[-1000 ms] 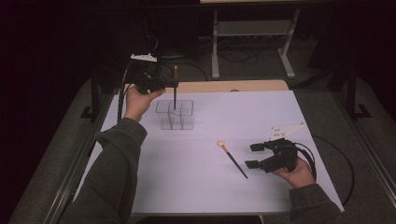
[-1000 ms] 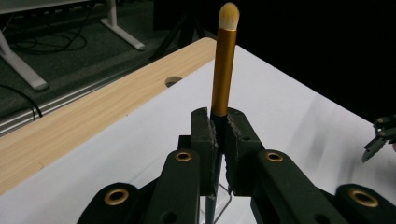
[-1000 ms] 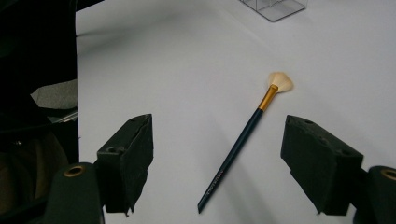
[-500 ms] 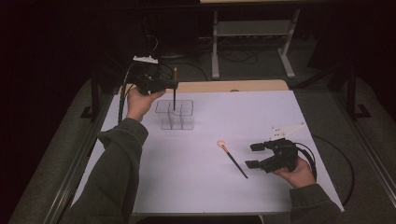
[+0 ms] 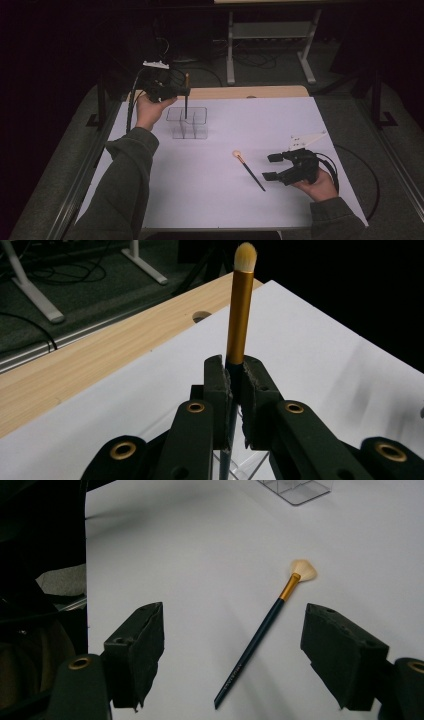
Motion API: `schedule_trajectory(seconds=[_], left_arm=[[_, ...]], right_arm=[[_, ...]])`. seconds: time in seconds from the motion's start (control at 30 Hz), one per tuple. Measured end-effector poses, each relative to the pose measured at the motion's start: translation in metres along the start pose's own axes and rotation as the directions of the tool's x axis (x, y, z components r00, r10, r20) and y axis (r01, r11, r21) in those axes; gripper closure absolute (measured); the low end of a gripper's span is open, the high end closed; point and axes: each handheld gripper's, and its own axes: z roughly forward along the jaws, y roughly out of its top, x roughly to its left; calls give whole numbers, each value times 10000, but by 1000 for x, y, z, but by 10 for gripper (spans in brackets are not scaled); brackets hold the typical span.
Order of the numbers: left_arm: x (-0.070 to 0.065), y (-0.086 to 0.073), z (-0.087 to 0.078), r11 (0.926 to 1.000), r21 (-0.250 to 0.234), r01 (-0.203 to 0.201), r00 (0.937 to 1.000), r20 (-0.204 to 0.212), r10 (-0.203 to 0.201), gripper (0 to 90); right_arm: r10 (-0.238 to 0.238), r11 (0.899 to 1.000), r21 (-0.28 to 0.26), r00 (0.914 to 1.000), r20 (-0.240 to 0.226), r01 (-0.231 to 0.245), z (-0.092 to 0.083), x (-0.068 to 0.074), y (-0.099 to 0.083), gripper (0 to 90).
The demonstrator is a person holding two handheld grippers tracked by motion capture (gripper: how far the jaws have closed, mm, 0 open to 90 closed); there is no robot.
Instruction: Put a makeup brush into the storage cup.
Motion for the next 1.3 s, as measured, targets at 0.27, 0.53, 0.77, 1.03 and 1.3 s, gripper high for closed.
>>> schedule_trajectory(seconds=[0.27, 0.53, 0.77, 1.03, 1.3], left_arm=[[8, -10, 1, 9995, 4, 331, 9995, -5, -331, 823], [8, -15, 4, 9993, 101, 359, 9994, 8, -359, 822], [7, -19, 7, 9992, 248, 326, 9995, -58, -325, 821], [7, -25, 13, 9984, 441, 366, 9993, -75, -363, 820], [5, -28, 16, 9973, 700, 217, 9997, -92, -211, 818]], right_arm=[[-25, 10000, 1, 10000, -32, 25, 1, 0, 0, 244], [-32, 10000, 54, 9999, -103, 33, 2, 0, 0, 244], [-26, 10000, 10, 9999, -103, 26, 1, 0, 0, 244], [-18, 10000, 8, 9999, -108, 18, 1, 0, 0, 244], [-14, 10000, -13, 9999, -107, 14, 0, 0, 0, 243]])
